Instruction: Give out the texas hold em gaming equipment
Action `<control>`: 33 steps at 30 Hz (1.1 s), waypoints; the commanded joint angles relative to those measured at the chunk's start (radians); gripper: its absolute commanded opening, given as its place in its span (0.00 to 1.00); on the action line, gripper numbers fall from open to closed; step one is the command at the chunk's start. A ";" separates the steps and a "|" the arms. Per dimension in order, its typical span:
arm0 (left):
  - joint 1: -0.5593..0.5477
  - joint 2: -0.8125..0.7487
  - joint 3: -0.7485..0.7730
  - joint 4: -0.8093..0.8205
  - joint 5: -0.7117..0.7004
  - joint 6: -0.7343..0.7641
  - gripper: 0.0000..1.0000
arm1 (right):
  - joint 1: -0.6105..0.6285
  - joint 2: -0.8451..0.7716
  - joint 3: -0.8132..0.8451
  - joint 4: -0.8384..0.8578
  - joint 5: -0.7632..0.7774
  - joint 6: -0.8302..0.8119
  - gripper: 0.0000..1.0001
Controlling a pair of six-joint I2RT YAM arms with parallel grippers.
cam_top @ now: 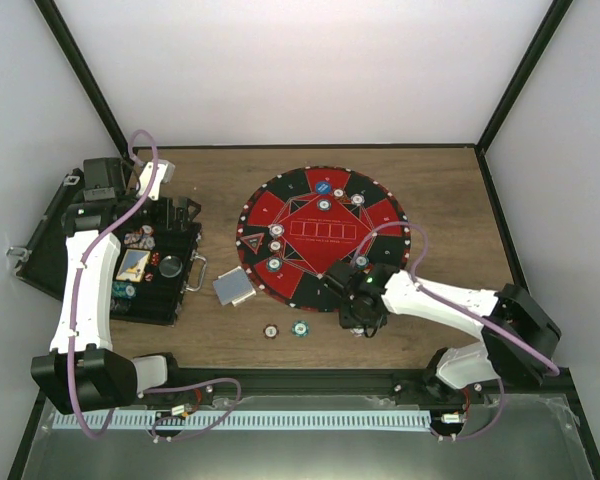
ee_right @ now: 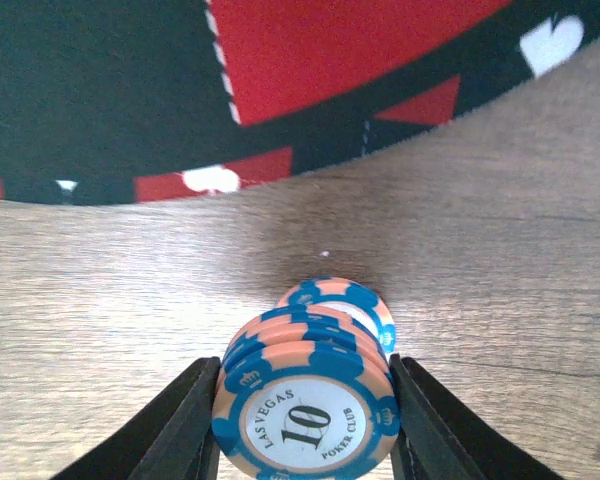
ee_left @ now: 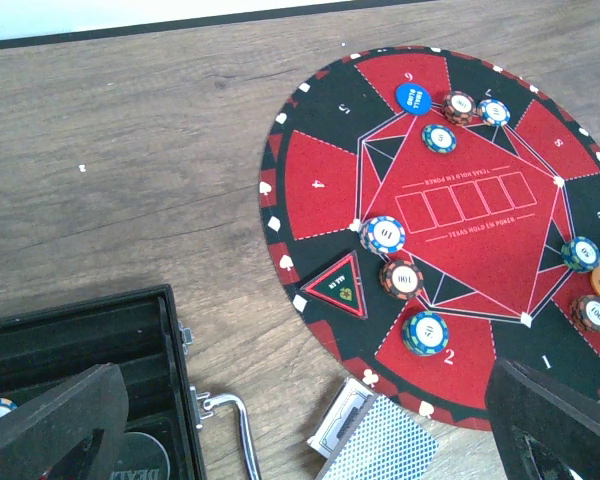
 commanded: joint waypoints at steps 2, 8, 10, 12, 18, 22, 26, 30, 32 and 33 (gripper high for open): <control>0.004 -0.013 0.016 -0.007 0.010 0.011 1.00 | 0.002 -0.025 0.121 -0.087 0.057 -0.025 0.27; 0.006 -0.016 0.021 -0.015 0.003 0.020 1.00 | -0.144 0.004 0.263 -0.089 0.106 -0.159 0.27; 0.005 -0.019 0.020 -0.020 0.001 0.025 1.00 | -0.222 0.024 0.302 -0.059 0.110 -0.224 0.27; 0.007 -0.016 0.018 -0.027 0.001 0.033 1.00 | -0.302 0.055 0.331 -0.018 0.111 -0.283 0.27; 0.007 -0.008 0.015 -0.049 -0.012 0.059 1.00 | -0.506 0.187 0.331 0.118 0.080 -0.373 0.26; 0.005 -0.008 0.009 -0.054 -0.019 0.078 1.00 | -0.580 0.257 0.307 0.198 0.050 -0.380 0.26; 0.007 -0.002 0.001 -0.072 -0.011 0.116 1.00 | -0.602 0.325 0.315 0.245 0.033 -0.387 0.26; 0.006 -0.004 -0.030 -0.113 0.011 0.229 1.00 | -0.610 0.388 0.340 0.267 0.029 -0.399 0.26; 0.006 -0.004 -0.050 -0.148 0.014 0.308 1.00 | -0.610 0.417 0.352 0.276 0.029 -0.406 0.26; 0.006 -0.006 -0.062 -0.164 0.015 0.345 1.00 | -0.611 0.431 0.359 0.277 0.031 -0.408 0.26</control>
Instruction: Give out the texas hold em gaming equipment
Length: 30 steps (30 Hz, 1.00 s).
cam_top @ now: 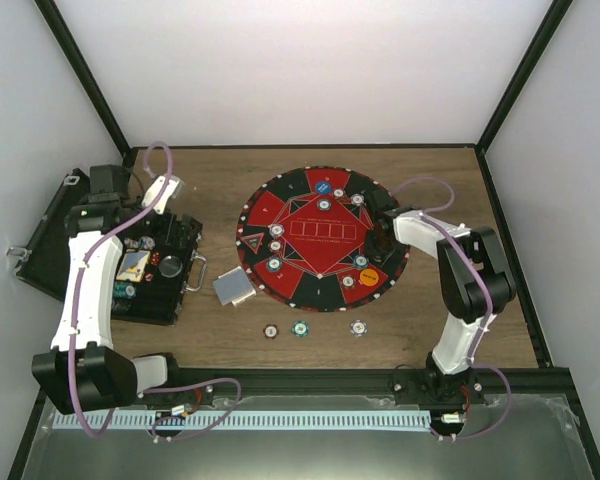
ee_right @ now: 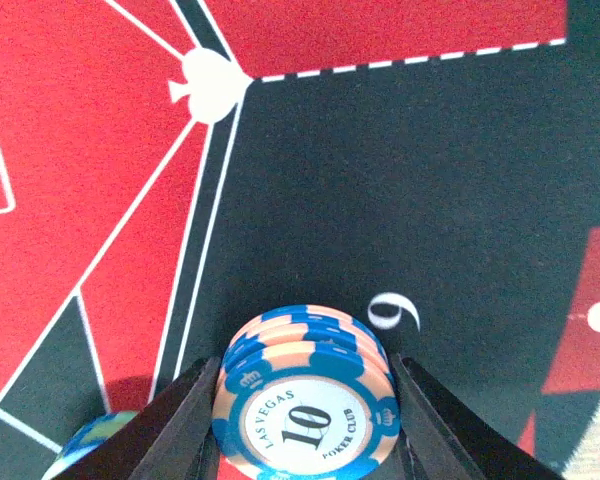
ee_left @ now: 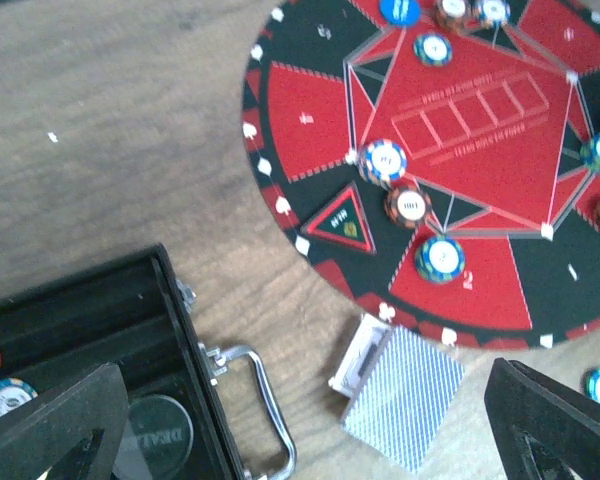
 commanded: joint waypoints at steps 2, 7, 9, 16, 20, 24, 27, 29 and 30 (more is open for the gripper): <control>0.006 -0.014 -0.065 -0.107 0.024 0.239 1.00 | -0.009 0.060 0.065 0.047 0.009 -0.024 0.26; 0.005 -0.017 -0.117 -0.143 0.040 0.340 1.00 | -0.018 0.091 0.084 0.054 0.013 -0.025 0.26; 0.005 -0.010 -0.135 -0.152 0.055 0.367 1.00 | -0.018 0.097 0.086 0.051 0.010 -0.025 0.31; -0.007 0.026 -0.196 -0.140 0.076 0.421 1.00 | -0.018 0.020 0.090 0.034 0.009 -0.024 0.73; -0.046 0.061 -0.231 -0.120 0.061 0.428 1.00 | -0.012 -0.073 0.109 0.003 0.009 -0.014 0.87; -0.127 0.054 -0.301 -0.034 -0.017 0.395 1.00 | 0.022 -0.190 0.091 -0.008 0.002 0.003 0.94; -0.217 0.041 -0.363 0.049 -0.109 0.363 1.00 | 0.067 -0.258 0.069 -0.021 -0.012 0.015 0.94; -0.280 0.040 -0.399 0.102 -0.181 0.340 1.00 | 0.112 -0.318 0.038 -0.018 -0.038 0.032 0.94; -0.308 0.041 -0.414 0.128 -0.211 0.333 1.00 | 0.141 -0.343 0.017 -0.011 -0.047 0.044 0.94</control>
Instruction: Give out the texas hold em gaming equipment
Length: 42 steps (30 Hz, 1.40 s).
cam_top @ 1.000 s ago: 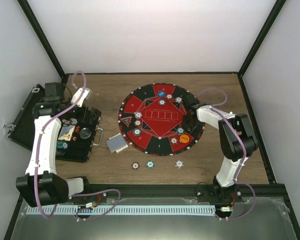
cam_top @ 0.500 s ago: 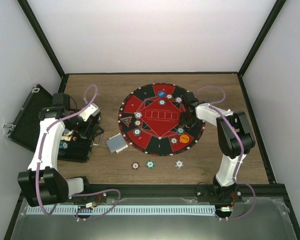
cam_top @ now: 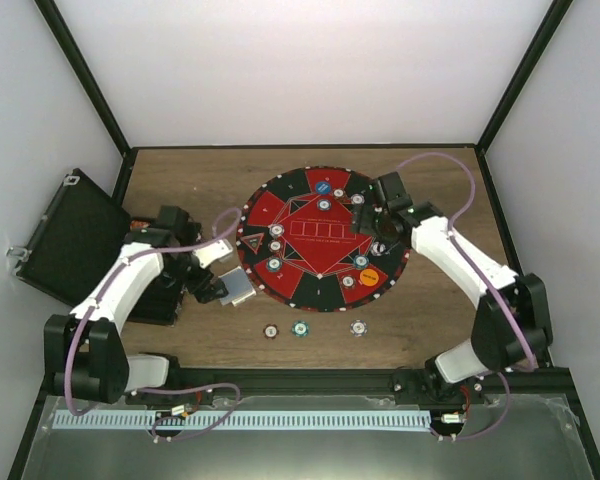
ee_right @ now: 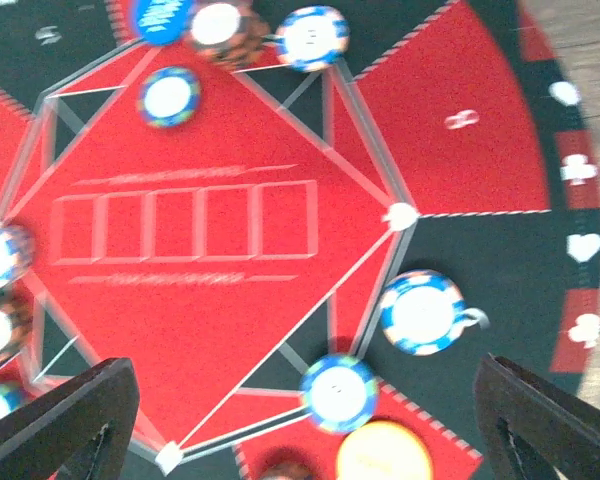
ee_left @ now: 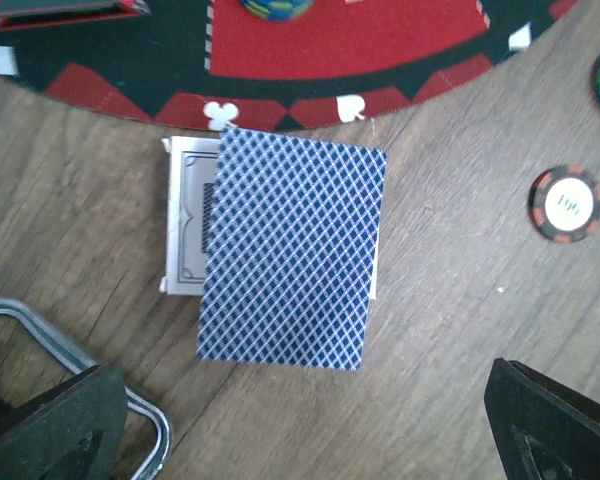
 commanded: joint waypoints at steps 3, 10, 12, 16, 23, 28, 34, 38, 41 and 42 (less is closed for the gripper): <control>-0.145 -0.018 -0.091 0.189 -0.189 -0.036 1.00 | 0.184 -0.150 -0.119 0.014 -0.072 0.089 0.94; -0.208 -0.015 -0.127 0.218 -0.224 -0.023 1.00 | 0.350 -0.220 -0.235 0.023 -0.087 0.193 0.93; -0.224 -0.020 -0.146 0.233 -0.239 -0.021 1.00 | 0.368 -0.232 -0.244 0.022 -0.089 0.206 0.93; -0.248 -0.022 -0.177 0.255 -0.261 -0.019 1.00 | 0.384 -0.241 -0.241 0.012 -0.089 0.214 0.93; -0.260 -0.036 -0.208 0.304 -0.293 -0.031 1.00 | 0.393 -0.244 -0.229 0.006 -0.099 0.217 0.91; -0.261 -0.026 -0.222 0.331 -0.317 -0.036 1.00 | 0.411 -0.244 -0.219 -0.002 -0.100 0.224 0.90; -0.261 -0.009 -0.224 0.345 -0.319 -0.041 1.00 | 0.427 -0.245 -0.206 -0.014 -0.099 0.228 0.89; -0.260 -0.004 -0.225 0.346 -0.322 -0.040 1.00 | 0.431 -0.244 -0.198 -0.019 -0.101 0.230 0.88; -0.261 -0.001 -0.234 0.345 -0.322 -0.033 1.00 | 0.433 -0.244 -0.196 -0.022 -0.102 0.230 0.87; -0.261 0.002 -0.237 0.344 -0.323 -0.031 1.00 | 0.433 -0.245 -0.195 -0.022 -0.102 0.232 0.87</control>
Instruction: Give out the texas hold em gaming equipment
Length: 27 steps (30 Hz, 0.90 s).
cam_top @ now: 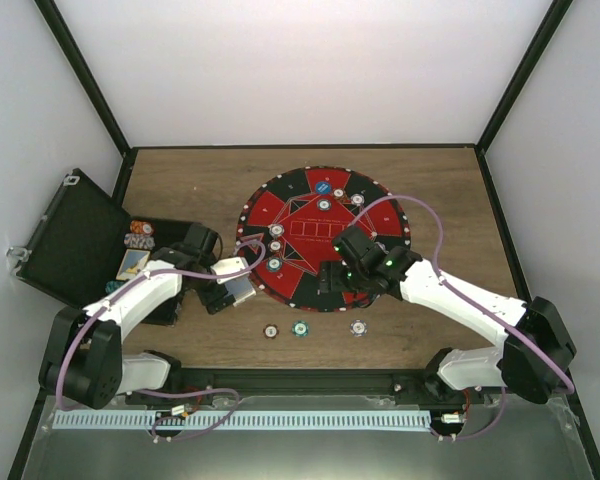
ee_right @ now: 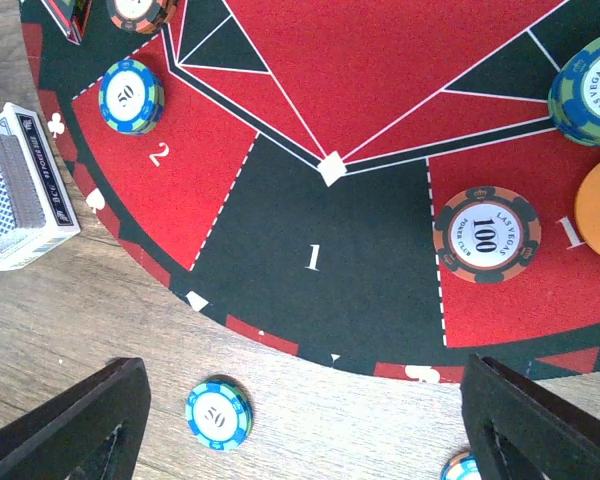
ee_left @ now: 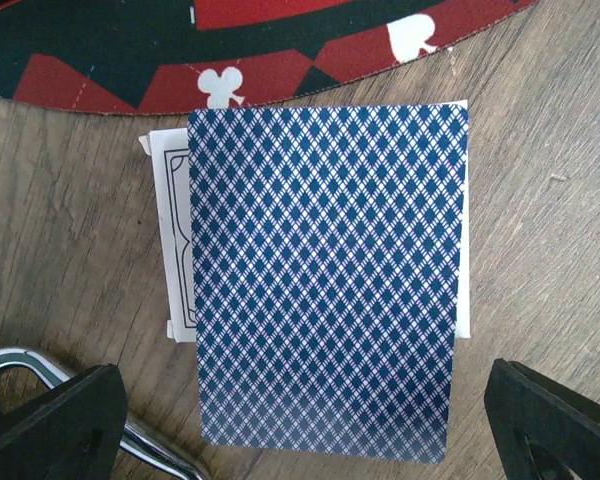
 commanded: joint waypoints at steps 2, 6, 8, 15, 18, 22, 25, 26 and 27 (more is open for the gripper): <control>-0.004 0.016 -0.023 0.018 -0.009 0.001 1.00 | 0.011 -0.024 0.051 -0.016 -0.001 0.014 0.86; -0.004 0.026 -0.028 0.026 -0.014 0.000 1.00 | 0.012 -0.025 0.051 -0.018 -0.001 0.015 0.86; -0.004 0.031 -0.027 0.029 -0.017 0.000 1.00 | 0.012 -0.027 0.051 -0.020 -0.005 0.015 0.85; -0.004 0.060 -0.028 0.037 -0.020 0.000 1.00 | 0.012 -0.033 0.054 -0.020 -0.012 0.017 0.84; -0.004 0.076 -0.030 0.033 -0.015 0.006 1.00 | 0.012 -0.033 0.056 -0.021 -0.014 0.017 0.84; -0.004 0.099 -0.030 0.038 -0.018 0.002 1.00 | 0.012 -0.035 0.058 -0.021 -0.017 0.016 0.84; -0.003 0.110 -0.029 0.040 -0.017 0.003 1.00 | 0.012 -0.036 0.058 -0.020 -0.017 0.015 0.83; -0.004 0.114 -0.028 0.042 -0.017 0.005 1.00 | 0.012 -0.037 0.057 -0.021 -0.019 0.015 0.83; -0.004 0.120 -0.028 0.043 -0.021 0.006 1.00 | 0.011 -0.038 0.057 -0.021 -0.019 0.015 0.83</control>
